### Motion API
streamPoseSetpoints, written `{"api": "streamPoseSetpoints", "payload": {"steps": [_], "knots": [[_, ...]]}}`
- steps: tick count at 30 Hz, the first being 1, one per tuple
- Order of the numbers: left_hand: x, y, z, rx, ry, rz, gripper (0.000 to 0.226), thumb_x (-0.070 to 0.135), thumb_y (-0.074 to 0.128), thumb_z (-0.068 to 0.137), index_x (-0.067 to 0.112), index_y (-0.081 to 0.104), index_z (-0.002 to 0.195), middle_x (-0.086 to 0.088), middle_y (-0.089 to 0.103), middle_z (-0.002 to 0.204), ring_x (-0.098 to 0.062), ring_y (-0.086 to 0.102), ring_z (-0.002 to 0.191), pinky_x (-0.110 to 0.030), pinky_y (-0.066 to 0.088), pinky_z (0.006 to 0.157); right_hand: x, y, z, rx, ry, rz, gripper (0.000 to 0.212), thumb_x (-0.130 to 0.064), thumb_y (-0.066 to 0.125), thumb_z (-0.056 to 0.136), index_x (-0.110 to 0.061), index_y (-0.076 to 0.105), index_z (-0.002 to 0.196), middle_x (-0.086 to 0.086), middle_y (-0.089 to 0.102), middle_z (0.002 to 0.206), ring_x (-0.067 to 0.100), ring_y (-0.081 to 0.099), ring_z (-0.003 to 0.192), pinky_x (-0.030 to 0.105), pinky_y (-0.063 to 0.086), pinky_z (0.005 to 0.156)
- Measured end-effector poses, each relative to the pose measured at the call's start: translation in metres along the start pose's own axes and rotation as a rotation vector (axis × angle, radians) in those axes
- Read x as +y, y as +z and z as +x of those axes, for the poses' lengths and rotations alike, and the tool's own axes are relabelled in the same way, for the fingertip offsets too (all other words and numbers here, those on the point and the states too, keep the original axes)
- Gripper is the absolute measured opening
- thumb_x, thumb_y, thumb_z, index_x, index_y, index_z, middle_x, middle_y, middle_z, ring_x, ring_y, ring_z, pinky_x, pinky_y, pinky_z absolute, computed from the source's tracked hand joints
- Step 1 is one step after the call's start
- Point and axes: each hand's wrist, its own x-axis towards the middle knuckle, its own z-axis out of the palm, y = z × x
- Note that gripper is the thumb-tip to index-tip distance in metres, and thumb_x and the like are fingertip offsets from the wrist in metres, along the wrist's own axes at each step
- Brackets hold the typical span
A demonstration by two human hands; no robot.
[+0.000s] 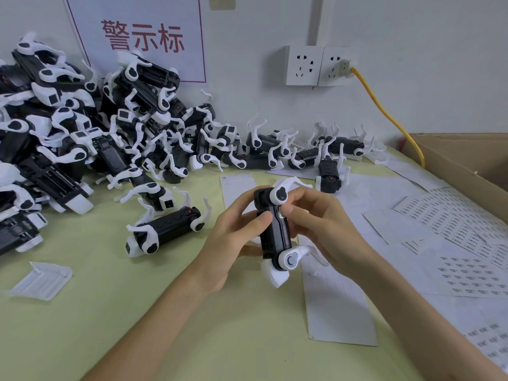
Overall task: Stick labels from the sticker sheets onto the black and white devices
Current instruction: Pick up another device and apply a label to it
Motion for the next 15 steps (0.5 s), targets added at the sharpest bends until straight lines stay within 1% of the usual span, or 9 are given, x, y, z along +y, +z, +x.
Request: {"api": "streamPoseSetpoints", "payload": {"steps": [2, 4, 7, 9, 12, 14, 15], "knots": [[0.0004, 0.0014, -0.0004, -0.020, 0.003, 0.030, 0.036, 0.030, 0.059, 0.098, 0.032, 0.058, 0.134, -0.011, 0.074, 0.117, -0.032, 0.071, 0.108, -0.033, 0.059, 0.078, -0.0007, -0.0009, -0.0001, -0.023, 0.001, 0.009, 0.015, -0.016, 0.073, 0.086, -0.003, 0.066, 0.087, 0.011, 0.061, 0.080, 0.026, 0.055, 0.067, 0.028, 0.051, 0.064], [-0.0016, 0.0037, -0.0003, -0.016, 0.004, 0.055, 0.035, 0.031, 0.060, 0.097, 0.032, 0.058, 0.132, -0.014, 0.074, 0.110, -0.036, 0.072, 0.104, -0.032, 0.060, 0.080, -0.0001, -0.0003, -0.0001, -0.030, -0.015, -0.024, 0.016, -0.012, 0.075, 0.089, 0.000, 0.066, 0.087, 0.013, 0.058, 0.078, 0.028, 0.052, 0.065, 0.029, 0.050, 0.060], [-0.0044, 0.0060, -0.0002, 0.018, 0.011, 0.050, 0.032, 0.029, 0.061, 0.097, 0.028, 0.060, 0.130, -0.019, 0.074, 0.105, -0.041, 0.071, 0.098, -0.032, 0.060, 0.079, 0.0015, 0.0018, -0.0003, -0.018, -0.041, -0.056, 0.014, -0.009, 0.071, 0.089, 0.003, 0.064, 0.088, 0.014, 0.058, 0.074, 0.031, 0.053, 0.062, 0.030, 0.051, 0.058], [-0.0048, 0.0065, -0.0002, 0.031, 0.000, 0.052, 0.033, 0.028, 0.062, 0.097, 0.026, 0.062, 0.130, -0.018, 0.075, 0.104, -0.036, 0.072, 0.093, -0.032, 0.059, 0.076, 0.0012, 0.0020, -0.0004, -0.023, -0.046, -0.063, 0.013, -0.008, 0.072, 0.089, 0.002, 0.065, 0.087, 0.014, 0.058, 0.073, 0.032, 0.054, 0.062, 0.030, 0.051, 0.057], [-0.0058, 0.0051, 0.0007, 0.029, -0.027, 0.058, 0.035, 0.031, 0.061, 0.092, 0.025, 0.065, 0.127, -0.013, 0.075, 0.102, -0.029, 0.072, 0.090, -0.036, 0.058, 0.077, 0.0009, 0.0021, 0.0001, -0.025, -0.048, -0.071, 0.013, -0.012, 0.074, 0.088, -0.002, 0.066, 0.085, 0.015, 0.059, 0.073, 0.033, 0.055, 0.062, 0.030, 0.051, 0.055], [-0.0073, 0.0037, 0.0018, 0.039, -0.043, 0.034, 0.037, 0.034, 0.064, 0.086, 0.023, 0.068, 0.121, -0.011, 0.072, 0.098, -0.028, 0.070, 0.085, -0.039, 0.058, 0.077, 0.0026, 0.0016, 0.0007, -0.017, -0.038, -0.060, 0.011, -0.011, 0.072, 0.089, -0.003, 0.067, 0.085, 0.016, 0.059, 0.072, 0.034, 0.053, 0.063, 0.031, 0.049, 0.054], [-0.0080, 0.0033, 0.0022, 0.043, -0.058, -0.002, 0.041, 0.037, 0.065, 0.081, 0.021, 0.069, 0.119, -0.013, 0.070, 0.097, -0.029, 0.068, 0.084, -0.040, 0.057, 0.076, 0.0040, 0.0012, 0.0008, -0.017, -0.037, -0.061, 0.010, -0.008, 0.071, 0.091, -0.002, 0.066, 0.085, 0.016, 0.059, 0.072, 0.035, 0.052, 0.063, 0.031, 0.049, 0.054]]}}
